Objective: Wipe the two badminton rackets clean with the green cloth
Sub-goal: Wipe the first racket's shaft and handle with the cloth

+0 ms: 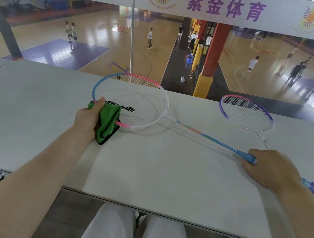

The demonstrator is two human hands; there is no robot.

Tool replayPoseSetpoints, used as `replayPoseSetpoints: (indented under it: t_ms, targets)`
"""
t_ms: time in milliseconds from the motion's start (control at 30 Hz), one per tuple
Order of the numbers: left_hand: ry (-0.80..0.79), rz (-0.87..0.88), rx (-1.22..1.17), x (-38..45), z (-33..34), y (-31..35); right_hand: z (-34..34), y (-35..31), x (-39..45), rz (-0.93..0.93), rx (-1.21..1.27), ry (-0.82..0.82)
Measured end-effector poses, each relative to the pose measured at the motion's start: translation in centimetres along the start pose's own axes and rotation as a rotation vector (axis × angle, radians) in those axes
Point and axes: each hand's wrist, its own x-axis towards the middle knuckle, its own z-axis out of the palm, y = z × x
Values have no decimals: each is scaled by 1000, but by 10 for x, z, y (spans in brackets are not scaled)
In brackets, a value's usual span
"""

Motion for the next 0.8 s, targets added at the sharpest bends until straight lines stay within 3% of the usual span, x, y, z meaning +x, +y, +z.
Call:
replayPoseSetpoints:
  t_ms: [233, 800]
  targets:
    - [86, 1, -130, -6, 13, 6, -4, -4, -5, 19, 31, 3]
    - [119, 52, 306, 18, 2, 19, 3, 19, -17, -13, -44, 27]
